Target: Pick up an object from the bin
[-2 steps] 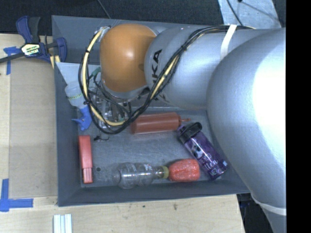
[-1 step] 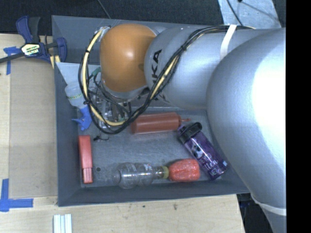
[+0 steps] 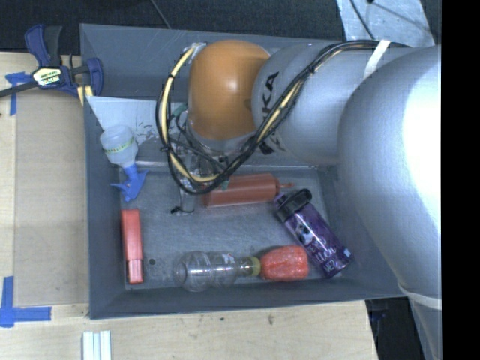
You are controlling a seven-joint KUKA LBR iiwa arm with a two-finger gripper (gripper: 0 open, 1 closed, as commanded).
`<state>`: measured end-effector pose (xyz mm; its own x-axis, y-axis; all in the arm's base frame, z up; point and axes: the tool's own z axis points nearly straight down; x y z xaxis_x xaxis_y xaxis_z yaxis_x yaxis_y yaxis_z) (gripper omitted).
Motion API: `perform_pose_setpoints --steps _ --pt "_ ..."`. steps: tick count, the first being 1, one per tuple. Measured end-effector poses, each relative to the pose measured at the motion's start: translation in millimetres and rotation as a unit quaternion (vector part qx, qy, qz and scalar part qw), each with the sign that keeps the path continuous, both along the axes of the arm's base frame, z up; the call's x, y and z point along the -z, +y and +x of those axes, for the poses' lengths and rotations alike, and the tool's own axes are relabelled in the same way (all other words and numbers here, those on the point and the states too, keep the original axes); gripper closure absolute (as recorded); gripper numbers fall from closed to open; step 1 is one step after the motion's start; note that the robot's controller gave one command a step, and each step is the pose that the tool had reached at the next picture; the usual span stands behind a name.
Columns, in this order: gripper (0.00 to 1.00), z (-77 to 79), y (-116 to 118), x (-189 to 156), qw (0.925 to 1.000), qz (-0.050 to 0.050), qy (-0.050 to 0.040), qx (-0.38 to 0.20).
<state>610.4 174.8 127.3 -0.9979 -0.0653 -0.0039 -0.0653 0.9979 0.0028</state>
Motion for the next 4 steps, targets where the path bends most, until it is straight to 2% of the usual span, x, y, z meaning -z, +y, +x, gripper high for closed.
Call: perform_pose_setpoints --steps 1,2,3,4 --pt "0.00 1.3 -44 30 0.9976 -0.002 -0.0001 -0.070" --pt "0.00 1.5 -63 45 0.9872 -0.002 0.0011 -0.160" --pt "1.00 6.6 -112 55 0.9899 -0.002 0.0021 -0.141" --pt "1.00 6.6 -112 55 0.9900 -0.002 0.0021 -0.141"
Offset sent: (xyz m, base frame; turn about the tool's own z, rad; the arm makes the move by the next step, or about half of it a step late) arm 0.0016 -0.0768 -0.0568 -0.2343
